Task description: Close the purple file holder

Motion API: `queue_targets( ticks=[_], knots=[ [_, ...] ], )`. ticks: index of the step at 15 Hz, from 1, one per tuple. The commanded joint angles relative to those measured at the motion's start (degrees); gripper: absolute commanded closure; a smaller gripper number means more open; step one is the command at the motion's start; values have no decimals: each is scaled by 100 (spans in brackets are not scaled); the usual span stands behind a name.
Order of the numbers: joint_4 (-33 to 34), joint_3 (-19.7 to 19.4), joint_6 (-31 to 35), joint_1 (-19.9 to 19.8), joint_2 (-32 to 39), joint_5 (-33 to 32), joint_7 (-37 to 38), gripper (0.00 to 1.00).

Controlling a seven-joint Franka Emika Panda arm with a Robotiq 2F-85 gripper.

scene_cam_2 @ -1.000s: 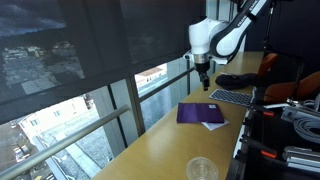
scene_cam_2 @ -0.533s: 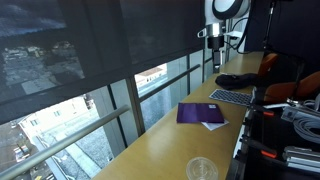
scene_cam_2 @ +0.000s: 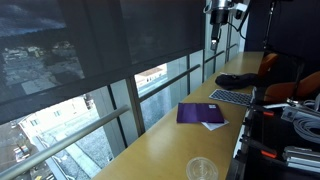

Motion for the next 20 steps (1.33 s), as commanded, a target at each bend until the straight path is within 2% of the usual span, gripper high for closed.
queue_targets(
  ticks=[1, 4, 5, 20],
  knots=[
    [-44, -118, 0, 181, -209, 2, 143, 0],
    [-54, -147, -47, 213, -269, -132, 352, 0],
    [6, -156, -7, 227, -125, -26, 180, 0],
    [-8, -168, -7, 239, -102, -24, 195, 0]
  ],
)
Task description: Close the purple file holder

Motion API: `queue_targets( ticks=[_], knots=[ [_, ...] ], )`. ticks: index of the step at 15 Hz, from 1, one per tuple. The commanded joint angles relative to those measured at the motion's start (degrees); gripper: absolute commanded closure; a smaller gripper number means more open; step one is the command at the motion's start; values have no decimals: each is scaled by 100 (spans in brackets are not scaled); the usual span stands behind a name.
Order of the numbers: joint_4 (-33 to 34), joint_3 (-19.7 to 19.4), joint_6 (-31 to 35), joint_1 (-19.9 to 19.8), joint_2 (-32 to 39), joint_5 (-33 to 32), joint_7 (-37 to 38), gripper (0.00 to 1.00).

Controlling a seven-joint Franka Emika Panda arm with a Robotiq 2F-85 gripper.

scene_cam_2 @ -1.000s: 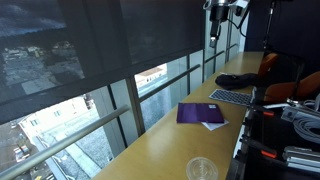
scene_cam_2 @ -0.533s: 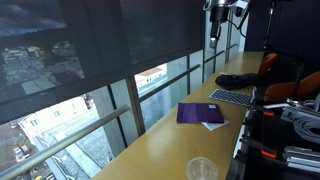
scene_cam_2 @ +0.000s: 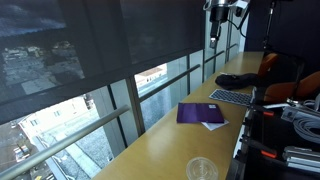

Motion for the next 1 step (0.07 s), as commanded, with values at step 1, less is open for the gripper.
queue_targets(
  ticks=[1],
  knots=[
    [9, -113, -11, 113, 1, -5, 5, 0]
  ],
)
